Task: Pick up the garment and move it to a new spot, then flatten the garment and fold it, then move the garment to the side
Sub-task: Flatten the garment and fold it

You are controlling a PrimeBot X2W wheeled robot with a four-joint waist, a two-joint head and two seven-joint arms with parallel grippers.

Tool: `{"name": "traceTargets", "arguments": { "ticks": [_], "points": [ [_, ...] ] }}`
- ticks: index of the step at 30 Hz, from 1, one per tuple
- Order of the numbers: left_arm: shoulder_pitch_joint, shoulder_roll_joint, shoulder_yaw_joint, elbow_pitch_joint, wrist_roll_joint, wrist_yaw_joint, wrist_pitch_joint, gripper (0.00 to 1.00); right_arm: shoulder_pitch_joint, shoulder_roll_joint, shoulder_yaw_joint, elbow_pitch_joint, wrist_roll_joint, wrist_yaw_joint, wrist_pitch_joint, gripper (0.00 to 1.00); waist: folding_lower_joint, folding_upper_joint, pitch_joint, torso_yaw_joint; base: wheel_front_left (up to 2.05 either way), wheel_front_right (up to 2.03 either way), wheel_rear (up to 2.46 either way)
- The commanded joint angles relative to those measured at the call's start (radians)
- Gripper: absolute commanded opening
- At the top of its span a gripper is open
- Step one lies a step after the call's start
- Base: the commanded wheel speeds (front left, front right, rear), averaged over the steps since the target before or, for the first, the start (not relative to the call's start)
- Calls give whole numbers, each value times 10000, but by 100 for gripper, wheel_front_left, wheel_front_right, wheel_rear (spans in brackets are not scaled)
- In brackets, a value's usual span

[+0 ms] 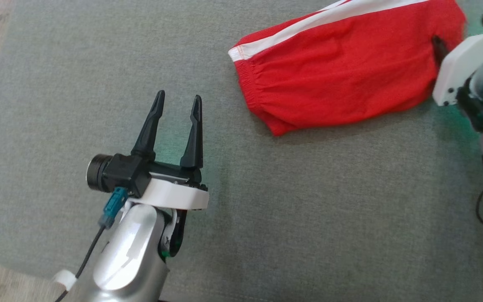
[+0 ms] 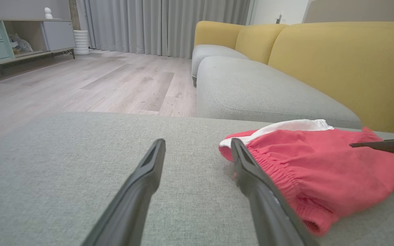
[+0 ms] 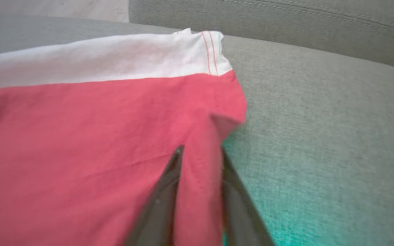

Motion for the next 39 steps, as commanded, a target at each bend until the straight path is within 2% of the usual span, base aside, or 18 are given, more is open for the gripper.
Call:
{"name": "traceTargets", "arguments": {
  "ticks": [1,10,18,24,29,34,39],
  "points": [
    [-261,89,306,-342,3,91,-51,100,288,10,256,15,107,-7,89,0,0,0,-34,-75,0,0,0],
    [-109,88,567,-313,185,1,-51,100,633,-885,677,-699,1618,-7,-808,0,0,0,-538,-920,0,0,0],
    [233,88,731,-162,329,-119,-51,100,2123,-1148,-344,-1369,2312,-7,-1575,0,0,0,-1275,-1626,0,0,0],
    [578,88,858,-96,406,-166,-51,100,3080,-733,-1659,-1735,2081,-7,-1999,0,0,0,-1719,-1896,0,0,0],
    [756,88,879,-88,480,-264,-51,100,3239,-242,-2399,-2098,1888,-7,-2167,0,0,0,-1844,-1881,0,0,0],
    [811,87,889,-16,543,-327,-51,100,3149,242,-2600,-2567,1801,-7,-2447,0,0,0,-1961,-1705,0,0,0],
    [864,87,963,48,560,-344,-51,100,3040,887,-2309,-3129,1795,-7,-2660,0,0,0,-2173,-1497,0,0,0]
  ]
}}
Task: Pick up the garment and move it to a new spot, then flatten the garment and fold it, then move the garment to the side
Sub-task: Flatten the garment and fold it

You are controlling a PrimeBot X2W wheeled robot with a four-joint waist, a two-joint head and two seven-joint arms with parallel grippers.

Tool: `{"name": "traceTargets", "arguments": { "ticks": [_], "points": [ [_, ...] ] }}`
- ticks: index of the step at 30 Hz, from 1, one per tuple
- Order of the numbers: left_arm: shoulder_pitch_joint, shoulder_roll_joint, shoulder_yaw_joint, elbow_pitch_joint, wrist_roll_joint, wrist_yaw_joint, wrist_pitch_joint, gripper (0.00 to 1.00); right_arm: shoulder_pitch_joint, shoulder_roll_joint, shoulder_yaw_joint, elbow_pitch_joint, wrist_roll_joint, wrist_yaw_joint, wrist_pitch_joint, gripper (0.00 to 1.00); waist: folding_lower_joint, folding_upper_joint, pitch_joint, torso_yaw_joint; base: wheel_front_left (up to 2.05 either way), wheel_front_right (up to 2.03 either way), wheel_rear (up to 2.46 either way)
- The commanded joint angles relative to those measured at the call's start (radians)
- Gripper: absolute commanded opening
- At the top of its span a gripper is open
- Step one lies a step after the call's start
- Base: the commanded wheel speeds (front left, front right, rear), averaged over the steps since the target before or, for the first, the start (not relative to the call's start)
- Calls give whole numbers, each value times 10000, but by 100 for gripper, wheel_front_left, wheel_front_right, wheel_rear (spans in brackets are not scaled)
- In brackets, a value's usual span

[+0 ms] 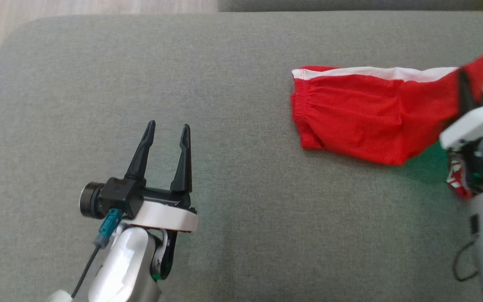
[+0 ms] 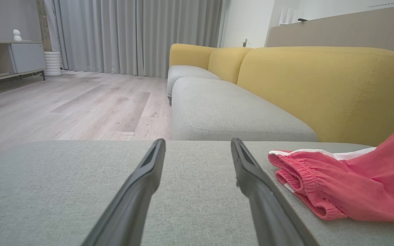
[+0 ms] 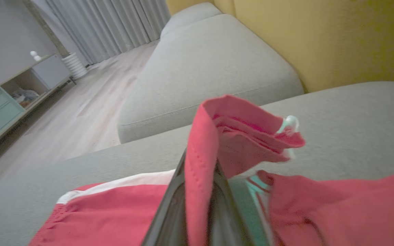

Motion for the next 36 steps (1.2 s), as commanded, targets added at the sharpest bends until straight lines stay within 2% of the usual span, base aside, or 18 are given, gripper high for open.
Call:
{"name": "traceTargets", "arguments": {
  "ticks": [1,8,14,27,31,32,33,36],
  "points": [
    [-47,86,374,-243,108,-59,-53,100,-328,257,394,-589,-39,-7,-130,0,1,0,-139,120,0,0,0],
    [73,85,469,-232,141,-88,-53,100,-392,1133,1190,-1004,-14,-7,-166,0,1,0,-316,307,0,0,0],
    [76,85,398,-271,146,-111,-53,100,-655,1612,2115,-712,46,-7,-343,0,1,0,-234,508,0,0,0],
    [-38,85,214,-287,54,7,-53,100,-980,1820,4166,1168,387,-7,-780,0,1,0,-7,877,0,0,0],
    [0,85,257,-222,88,10,-53,100,-820,1830,5206,1948,362,-7,-857,0,1,0,-103,767,0,0,0],
    [-11,85,260,-205,100,0,-53,100,-801,1832,5414,2077,312,-7,-922,71,1,0,-133,724,0,0,0],
    [-22,85,269,-193,109,-5,-53,100,-778,1833,5590,2209,300,-7,-974,100,1,0,-170,673,0,0,0],
    [-55,85,314,-173,137,-23,-53,100,-794,1835,5995,2335,315,-7,-1422,100,1,0,-286,492,0,0,0]
  ]
}}
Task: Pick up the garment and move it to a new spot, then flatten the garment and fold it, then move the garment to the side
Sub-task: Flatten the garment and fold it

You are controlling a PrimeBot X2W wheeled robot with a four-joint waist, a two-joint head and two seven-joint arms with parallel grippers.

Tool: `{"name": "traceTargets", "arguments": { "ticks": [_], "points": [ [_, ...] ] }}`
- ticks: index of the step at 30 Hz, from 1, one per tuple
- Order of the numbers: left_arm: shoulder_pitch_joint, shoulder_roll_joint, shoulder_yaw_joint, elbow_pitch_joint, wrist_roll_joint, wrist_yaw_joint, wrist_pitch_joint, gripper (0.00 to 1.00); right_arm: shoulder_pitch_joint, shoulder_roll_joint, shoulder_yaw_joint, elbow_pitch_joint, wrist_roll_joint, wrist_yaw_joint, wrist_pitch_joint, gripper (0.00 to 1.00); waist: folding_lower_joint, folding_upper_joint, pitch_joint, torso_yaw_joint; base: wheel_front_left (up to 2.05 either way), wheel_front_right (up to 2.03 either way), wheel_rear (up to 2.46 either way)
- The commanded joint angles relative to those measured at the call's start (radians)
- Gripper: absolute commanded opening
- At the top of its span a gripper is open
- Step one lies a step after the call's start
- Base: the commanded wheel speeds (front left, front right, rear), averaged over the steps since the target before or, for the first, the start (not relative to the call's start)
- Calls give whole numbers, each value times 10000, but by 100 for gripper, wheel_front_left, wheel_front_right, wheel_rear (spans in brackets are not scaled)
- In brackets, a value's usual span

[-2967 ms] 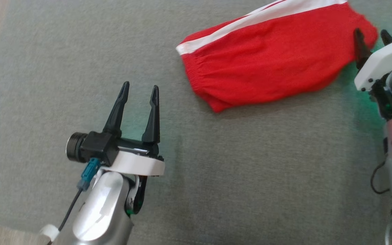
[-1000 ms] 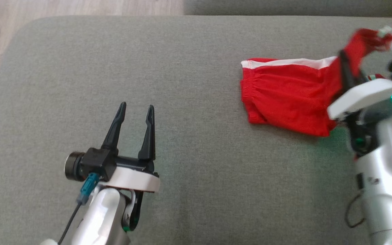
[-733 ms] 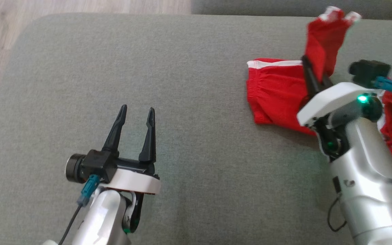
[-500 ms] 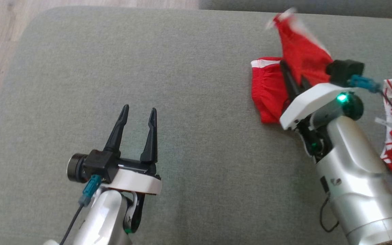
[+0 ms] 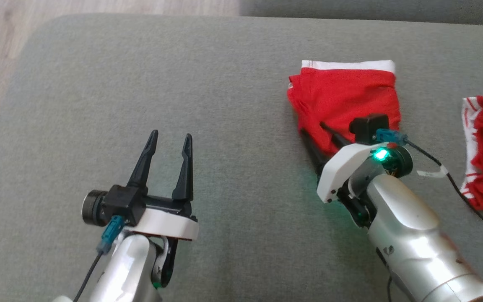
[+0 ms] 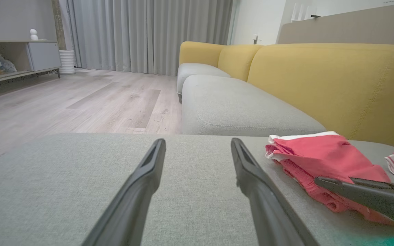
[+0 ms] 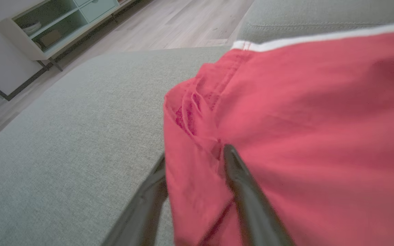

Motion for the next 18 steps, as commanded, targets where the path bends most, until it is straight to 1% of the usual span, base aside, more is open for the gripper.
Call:
{"name": "traceTargets", "arguments": {
  "ticks": [1,5,8,10,11,14,18],
  "points": [
    [-326,84,344,-282,71,34,-53,100,-131,211,198,-290,16,-7,-312,100,0,0,-108,-151,0,0,0],
    [-342,86,482,-334,122,10,-53,100,-232,133,165,-487,58,-7,-1164,100,0,0,-294,-505,0,0,0],
    [-349,86,604,-432,140,6,-53,100,-286,-185,-286,-760,-152,-7,-1862,100,0,0,-407,-789,0,0,0],
    [-344,86,684,-505,144,6,-53,100,-228,-421,-802,-982,-434,-7,-2130,100,0,0,-479,-981,0,0,0],
    [-344,86,684,-505,144,6,-53,100,-228,-421,-802,-982,-434,-7,-2130,100,0,0,-479,-981,0,0,0],
    [-314,85,805,-634,135,23,-53,100,100,-694,-1743,-1532,-1034,-7,-2329,100,0,0,-554,-1276,0,0,0],
    [-222,85,892,-747,93,48,-53,100,1007,-687,-3274,-2607,-1799,-7,-2391,100,0,0,-628,-1614,0,0,0]
  ]
}}
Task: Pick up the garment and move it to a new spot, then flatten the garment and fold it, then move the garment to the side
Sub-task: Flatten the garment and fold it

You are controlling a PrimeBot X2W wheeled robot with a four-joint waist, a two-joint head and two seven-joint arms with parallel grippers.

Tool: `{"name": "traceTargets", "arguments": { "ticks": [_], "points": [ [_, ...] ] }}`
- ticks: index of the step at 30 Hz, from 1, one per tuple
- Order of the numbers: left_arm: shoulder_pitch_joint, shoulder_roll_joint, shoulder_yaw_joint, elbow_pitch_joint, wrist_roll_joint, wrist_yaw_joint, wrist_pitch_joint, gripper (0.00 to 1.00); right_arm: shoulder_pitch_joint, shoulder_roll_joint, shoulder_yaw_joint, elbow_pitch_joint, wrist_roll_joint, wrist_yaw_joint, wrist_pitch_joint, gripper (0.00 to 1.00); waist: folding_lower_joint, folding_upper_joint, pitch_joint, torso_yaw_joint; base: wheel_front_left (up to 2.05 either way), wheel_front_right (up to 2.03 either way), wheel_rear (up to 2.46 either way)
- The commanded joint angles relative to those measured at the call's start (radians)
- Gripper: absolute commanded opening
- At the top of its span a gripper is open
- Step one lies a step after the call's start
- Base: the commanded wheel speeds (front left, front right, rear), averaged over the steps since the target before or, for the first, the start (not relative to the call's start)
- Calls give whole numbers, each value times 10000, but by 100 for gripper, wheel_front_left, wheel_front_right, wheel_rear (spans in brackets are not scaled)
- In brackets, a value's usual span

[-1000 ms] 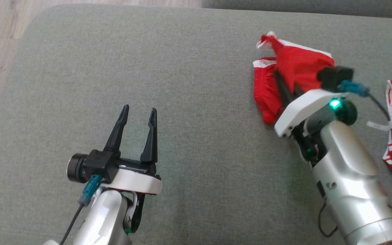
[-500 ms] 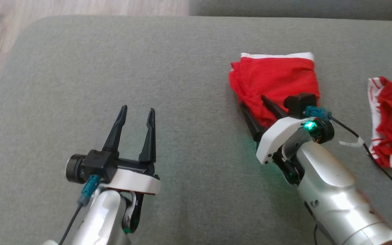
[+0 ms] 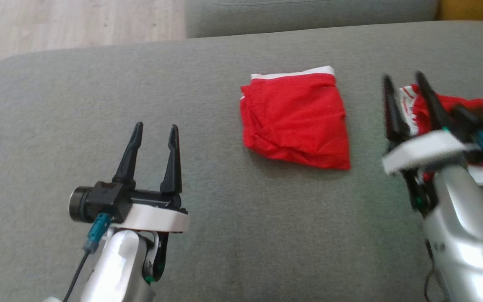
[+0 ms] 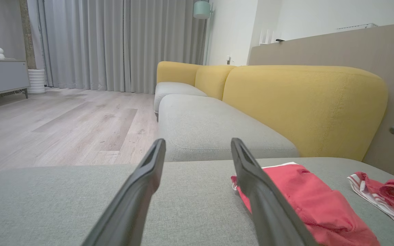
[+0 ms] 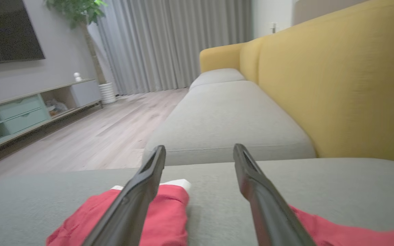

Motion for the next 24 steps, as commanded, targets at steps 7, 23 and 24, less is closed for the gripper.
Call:
{"name": "traceTargets", "arguments": {
  "ticks": [7,23,24],
  "points": [
    [65,82,497,-489,-125,94,-51,100,2213,782,-1651,-2514,-1085,-7,-115,100,0,0,-130,-526,0,0,0],
    [86,82,357,-599,-118,63,-51,100,3021,1015,-1782,-3562,-1076,-7,-103,100,0,0,279,-332,0,0,0],
    [49,82,315,-602,-109,58,-51,100,2933,1015,-1753,-3549,-1088,-7,-57,100,0,0,382,-263,0,0,0]
  ]
}}
